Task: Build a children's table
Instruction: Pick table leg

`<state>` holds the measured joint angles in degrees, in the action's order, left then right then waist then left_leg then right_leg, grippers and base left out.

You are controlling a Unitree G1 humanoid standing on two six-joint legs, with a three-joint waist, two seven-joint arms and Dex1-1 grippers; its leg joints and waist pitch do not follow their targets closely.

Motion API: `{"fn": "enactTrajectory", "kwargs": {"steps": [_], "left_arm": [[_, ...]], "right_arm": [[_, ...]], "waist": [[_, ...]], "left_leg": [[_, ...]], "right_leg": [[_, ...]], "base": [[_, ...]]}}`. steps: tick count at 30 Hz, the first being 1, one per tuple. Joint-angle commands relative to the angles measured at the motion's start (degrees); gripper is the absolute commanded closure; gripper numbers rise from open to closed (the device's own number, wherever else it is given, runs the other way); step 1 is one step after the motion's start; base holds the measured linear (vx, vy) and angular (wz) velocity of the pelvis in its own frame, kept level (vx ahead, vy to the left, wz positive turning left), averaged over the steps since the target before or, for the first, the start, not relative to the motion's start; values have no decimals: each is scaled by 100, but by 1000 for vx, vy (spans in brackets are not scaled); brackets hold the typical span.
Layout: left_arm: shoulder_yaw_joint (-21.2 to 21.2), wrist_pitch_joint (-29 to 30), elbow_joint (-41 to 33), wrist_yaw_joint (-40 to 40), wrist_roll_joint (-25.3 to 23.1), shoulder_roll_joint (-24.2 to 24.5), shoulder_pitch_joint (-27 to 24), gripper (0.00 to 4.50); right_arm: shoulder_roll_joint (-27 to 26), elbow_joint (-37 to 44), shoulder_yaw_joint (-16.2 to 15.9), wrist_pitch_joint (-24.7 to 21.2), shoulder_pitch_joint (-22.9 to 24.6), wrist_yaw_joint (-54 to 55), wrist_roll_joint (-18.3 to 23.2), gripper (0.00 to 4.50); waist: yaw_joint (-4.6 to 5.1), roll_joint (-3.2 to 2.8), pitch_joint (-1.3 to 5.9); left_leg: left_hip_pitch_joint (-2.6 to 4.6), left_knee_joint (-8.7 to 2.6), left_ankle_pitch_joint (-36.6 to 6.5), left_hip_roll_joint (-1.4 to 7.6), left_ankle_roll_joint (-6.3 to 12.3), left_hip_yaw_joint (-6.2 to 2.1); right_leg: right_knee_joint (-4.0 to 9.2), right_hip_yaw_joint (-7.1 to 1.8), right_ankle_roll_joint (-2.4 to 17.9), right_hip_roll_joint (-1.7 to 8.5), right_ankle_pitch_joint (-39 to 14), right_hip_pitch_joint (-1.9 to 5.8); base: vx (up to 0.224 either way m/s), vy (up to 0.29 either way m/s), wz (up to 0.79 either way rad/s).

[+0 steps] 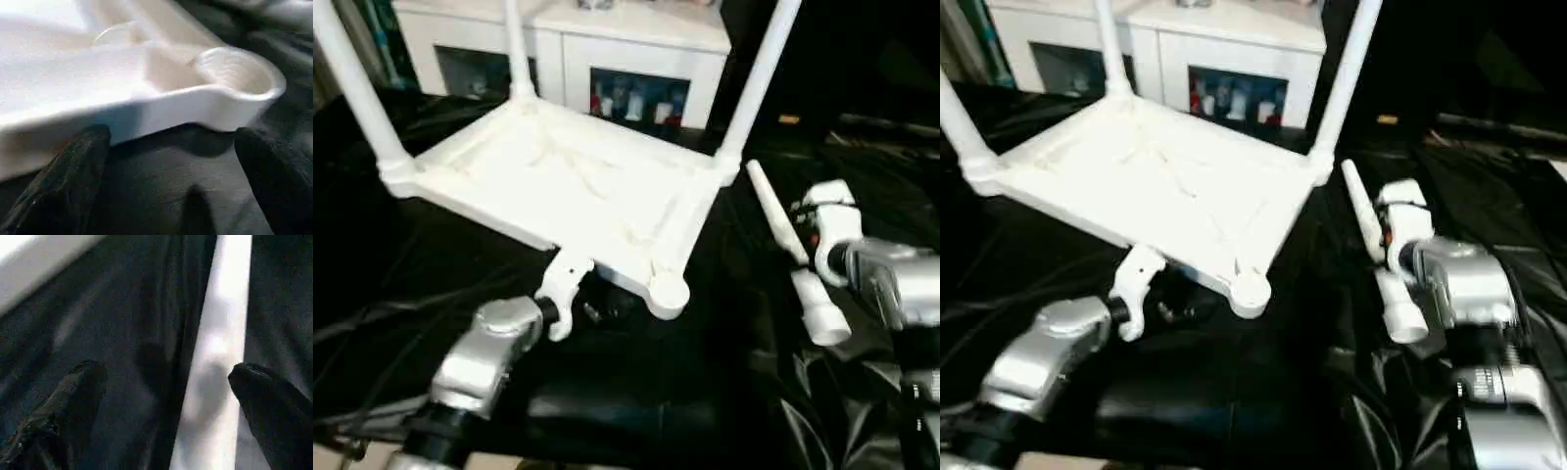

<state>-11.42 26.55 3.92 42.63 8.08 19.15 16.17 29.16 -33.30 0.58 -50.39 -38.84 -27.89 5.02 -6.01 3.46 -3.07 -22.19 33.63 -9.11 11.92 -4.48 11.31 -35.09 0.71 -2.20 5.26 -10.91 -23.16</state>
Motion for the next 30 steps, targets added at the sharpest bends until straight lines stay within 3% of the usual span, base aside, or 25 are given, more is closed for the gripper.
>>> {"fn": "enactTrajectory", "kwargs": {"steps": [1,2,9,15,16,20,24,26,30], "left_arm": [[-98,115,-299,285,124,125,-37,0],[-126,180,-425,408,159,231,-63,0],[-153,574,-836,668,370,467,-176,0],[-213,871,-1186,1023,628,665,-125,0],[-206,893,-1225,1030,631,676,-111,0],[-123,953,-1345,1031,735,718,-19,0],[-150,937,-1368,1080,750,749,-19,0],[-165,916,-1348,1130,763,794,-20,0],[-182,874,-1302,1188,785,851,-13,0]], "right_arm": [[100,-485,8,92,-195,67,-100,7],[86,-815,47,204,-336,110,-128,7],[72,-2118,-7,423,-797,-136,-223,7],[108,-3056,123,527,-1129,-516,-121,7],[128,-3107,92,545,-1144,-553,-152,25],[219,-3389,-77,651,-1259,-676,-337,54],[255,-3614,-173,740,-1342,-787,-438,91],[243,-3743,-185,799,-1368,-792,-507,101],[233,-3864,-232,845,-1378,-853,-573,137]], "waist": [[4,0,385],[10,54,383],[13,20,395],[-3,58,384],[8,92,388],[32,85,375],[39,67,378],[44,14,383],[62,24,386]], "left_leg": [[147,-365,-1165,53,-156,-7],[143,-358,-1158,56,-148,4],[136,-341,-950,50,-78,15],[128,-336,-1051,63,-74,24],[128,-329,-1056,68,-77,27],[130,-325,-1130,66,-128,30],[123,-318,-1190,66,-174,28],[128,-315,-1190,61,-186,26],[122,-311,-1210,64,-174,26]], "right_leg": [[343,-58,1249,140,-743,196],[344,-60,1244,139,-742,197],[296,-55,1292,123,-504,211],[296,-51,1349,132,-681,208],[290,-46,1360,133,-721,206],[310,-51,1279,129,-951,188],[306,-53,1265,121,-951,189],[296,-54,1286,112,-888,185],[291,-45,1327,103,-860,190]], "base": [[0,0,0],[0,0,0],[0,0,0],[0,0,0],[0,0,0],[0,0,0],[0,0,0],[0,0,0],[0,0,0]]}}
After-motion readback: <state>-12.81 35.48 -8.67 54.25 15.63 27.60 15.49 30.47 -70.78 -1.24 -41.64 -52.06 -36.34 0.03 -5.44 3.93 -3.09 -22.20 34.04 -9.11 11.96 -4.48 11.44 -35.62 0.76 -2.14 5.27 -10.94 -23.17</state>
